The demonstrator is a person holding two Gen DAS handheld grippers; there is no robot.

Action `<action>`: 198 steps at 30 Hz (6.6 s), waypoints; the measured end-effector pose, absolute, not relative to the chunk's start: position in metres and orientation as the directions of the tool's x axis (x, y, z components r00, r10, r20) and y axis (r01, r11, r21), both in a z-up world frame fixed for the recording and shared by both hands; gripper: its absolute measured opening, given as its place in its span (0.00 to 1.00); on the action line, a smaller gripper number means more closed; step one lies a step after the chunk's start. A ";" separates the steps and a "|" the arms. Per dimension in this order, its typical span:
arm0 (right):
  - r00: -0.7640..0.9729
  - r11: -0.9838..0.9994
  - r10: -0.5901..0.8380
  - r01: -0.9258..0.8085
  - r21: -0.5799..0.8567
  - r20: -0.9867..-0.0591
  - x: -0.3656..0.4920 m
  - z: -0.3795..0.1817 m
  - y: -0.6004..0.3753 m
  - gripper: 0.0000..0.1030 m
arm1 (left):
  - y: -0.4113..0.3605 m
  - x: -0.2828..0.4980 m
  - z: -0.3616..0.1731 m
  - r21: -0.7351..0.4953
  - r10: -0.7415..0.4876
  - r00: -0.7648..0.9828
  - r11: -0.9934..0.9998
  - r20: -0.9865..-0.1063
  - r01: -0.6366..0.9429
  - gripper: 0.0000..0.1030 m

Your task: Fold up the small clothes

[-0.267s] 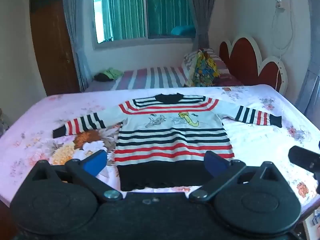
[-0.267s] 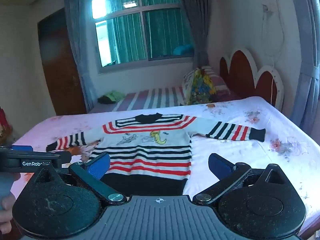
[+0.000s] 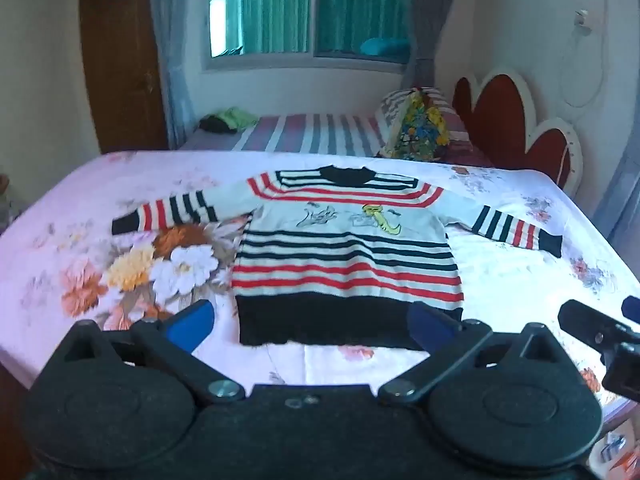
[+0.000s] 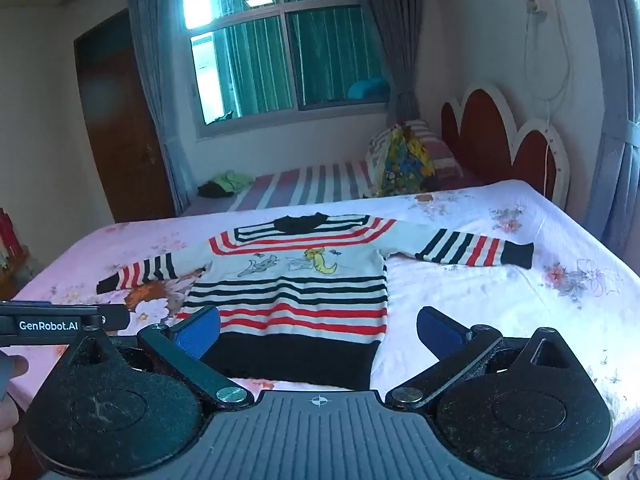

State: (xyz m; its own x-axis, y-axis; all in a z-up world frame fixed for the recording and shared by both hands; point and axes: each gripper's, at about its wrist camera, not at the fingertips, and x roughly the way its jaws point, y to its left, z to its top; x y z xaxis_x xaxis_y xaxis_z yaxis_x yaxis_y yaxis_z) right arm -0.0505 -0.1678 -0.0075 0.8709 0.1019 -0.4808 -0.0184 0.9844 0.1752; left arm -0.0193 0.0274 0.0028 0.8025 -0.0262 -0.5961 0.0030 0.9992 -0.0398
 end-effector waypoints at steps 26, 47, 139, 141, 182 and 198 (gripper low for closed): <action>0.849 0.981 0.129 -0.033 0.192 -0.513 -0.048 -0.006 -0.169 1.00 | 0.015 -0.015 -0.002 0.015 -0.013 0.764 0.999 -0.645 0.030 0.99; 0.848 0.982 0.123 -0.027 0.189 -0.516 -0.048 -0.011 -0.164 1.00 | 0.010 -0.016 -0.002 0.022 -0.008 0.771 0.999 -0.637 0.029 0.99; 0.764 0.926 -0.187 0.346 0.148 -0.617 0.244 -0.127 -0.264 1.00 | 0.019 0.299 -0.115 0.037 -0.040 0.674 0.994 -0.738 0.099 0.99; 0.753 0.918 -0.193 0.365 0.155 -0.629 0.260 -0.140 -0.285 1.00 | 0.006 0.313 -0.121 0.046 -0.035 0.676 0.994 -0.736 0.101 0.99; 0.675 0.738 -0.286 0.608 0.293 -0.680 0.356 -0.248 -0.486 0.07 | -0.057 0.409 -0.193 0.093 0.010 0.598 0.990 -0.801 0.107 0.80; 0.794 0.978 0.187 -0.094 0.187 -0.579 0.450 -0.197 -0.197 0.07 | 0.024 0.425 -0.168 -0.006 -0.020 0.661 1.000 -0.750 0.024 0.86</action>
